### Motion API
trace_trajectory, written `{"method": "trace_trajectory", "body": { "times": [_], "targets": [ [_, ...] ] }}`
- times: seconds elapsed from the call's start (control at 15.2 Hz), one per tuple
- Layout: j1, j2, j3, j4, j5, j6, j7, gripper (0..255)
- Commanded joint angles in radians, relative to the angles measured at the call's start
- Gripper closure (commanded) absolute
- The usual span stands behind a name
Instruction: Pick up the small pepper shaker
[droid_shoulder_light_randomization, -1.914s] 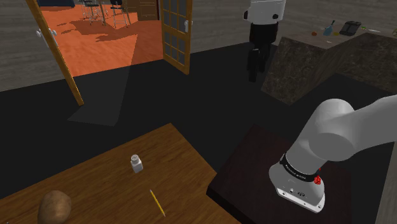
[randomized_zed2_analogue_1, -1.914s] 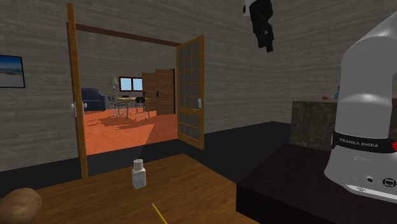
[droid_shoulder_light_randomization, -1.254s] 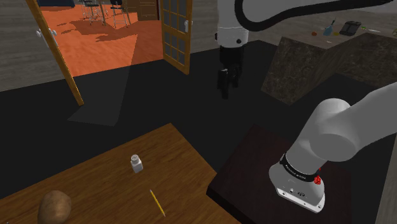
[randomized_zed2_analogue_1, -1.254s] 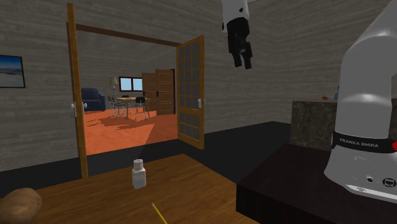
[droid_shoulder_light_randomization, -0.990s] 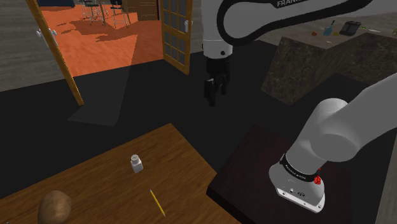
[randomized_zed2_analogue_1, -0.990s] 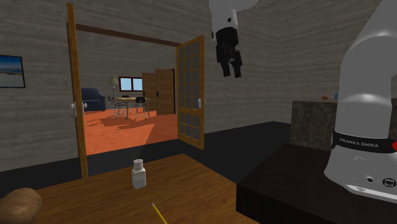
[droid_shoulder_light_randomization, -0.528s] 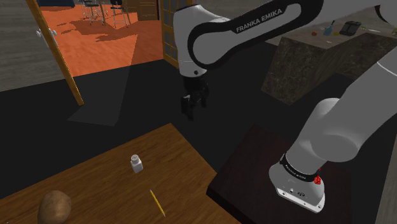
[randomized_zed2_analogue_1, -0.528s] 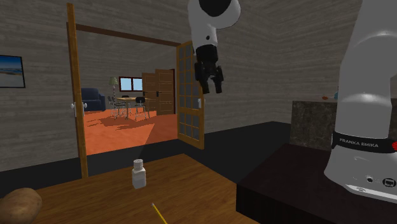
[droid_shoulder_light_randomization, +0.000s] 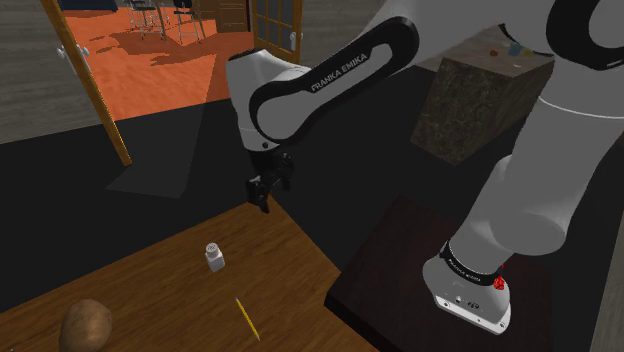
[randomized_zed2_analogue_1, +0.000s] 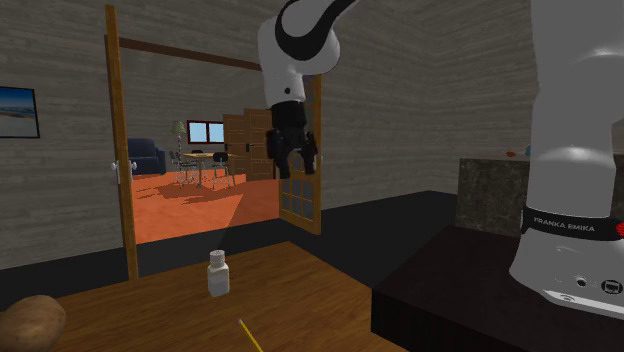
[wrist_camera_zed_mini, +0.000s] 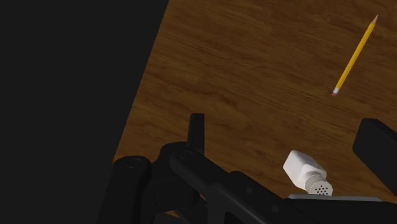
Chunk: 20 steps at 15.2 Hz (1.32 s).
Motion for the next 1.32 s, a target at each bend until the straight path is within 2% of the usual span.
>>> {"method": "trace_trajectory", "body": {
  "times": [0.0,0.53,0.99,1.25],
  "targets": [
    [0.013,0.078,0.003,0.050,-0.025,0.023,0.023,0],
    [0.102,0.395,-0.008,0.322,-0.119,0.052,0.110,0],
    [0.200,0.685,-0.034,0.653,-0.172,0.006,0.145,0],
    [0.208,0.723,-0.040,0.671,-0.178,0.026,0.146,0]
  ]
}}
